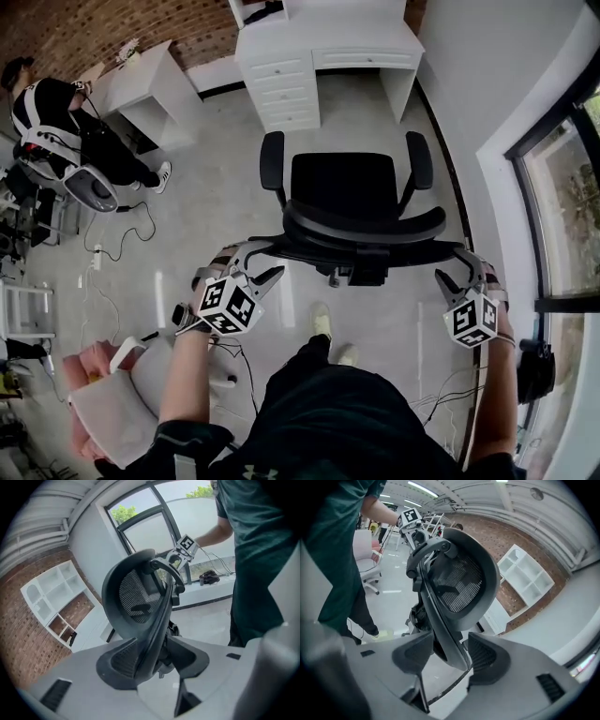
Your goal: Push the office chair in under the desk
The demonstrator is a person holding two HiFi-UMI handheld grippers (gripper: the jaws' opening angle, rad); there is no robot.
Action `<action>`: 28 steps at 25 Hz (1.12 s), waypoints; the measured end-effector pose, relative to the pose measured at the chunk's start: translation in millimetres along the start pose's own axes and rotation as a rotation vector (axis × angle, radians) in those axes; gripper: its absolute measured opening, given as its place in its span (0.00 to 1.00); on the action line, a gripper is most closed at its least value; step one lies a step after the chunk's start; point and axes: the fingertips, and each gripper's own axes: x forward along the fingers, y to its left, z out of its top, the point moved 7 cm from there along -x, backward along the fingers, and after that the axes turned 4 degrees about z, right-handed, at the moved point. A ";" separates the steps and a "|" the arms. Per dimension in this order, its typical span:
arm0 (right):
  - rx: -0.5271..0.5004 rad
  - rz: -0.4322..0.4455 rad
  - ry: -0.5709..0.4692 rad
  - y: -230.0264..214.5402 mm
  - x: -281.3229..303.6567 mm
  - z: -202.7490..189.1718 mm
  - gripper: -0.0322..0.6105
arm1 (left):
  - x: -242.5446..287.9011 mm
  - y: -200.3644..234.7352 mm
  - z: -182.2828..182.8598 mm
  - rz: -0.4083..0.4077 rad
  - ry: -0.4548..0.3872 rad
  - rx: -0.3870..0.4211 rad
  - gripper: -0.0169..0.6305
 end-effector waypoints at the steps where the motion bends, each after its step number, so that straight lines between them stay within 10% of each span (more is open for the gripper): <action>1: -0.014 0.006 0.013 -1.4 4.7 -1.4 0.38 | 2.4 0.7 -2.4 -0.009 0.011 0.012 0.34; 16: -0.205 0.122 0.203 -0.6 74.1 -11.2 0.38 | 55.6 3.8 -25.4 -0.114 0.161 0.157 0.38; 28: -0.357 0.081 0.304 6.9 93.5 -14.5 0.22 | 79.7 -3.5 -32.6 -0.097 0.222 0.364 0.18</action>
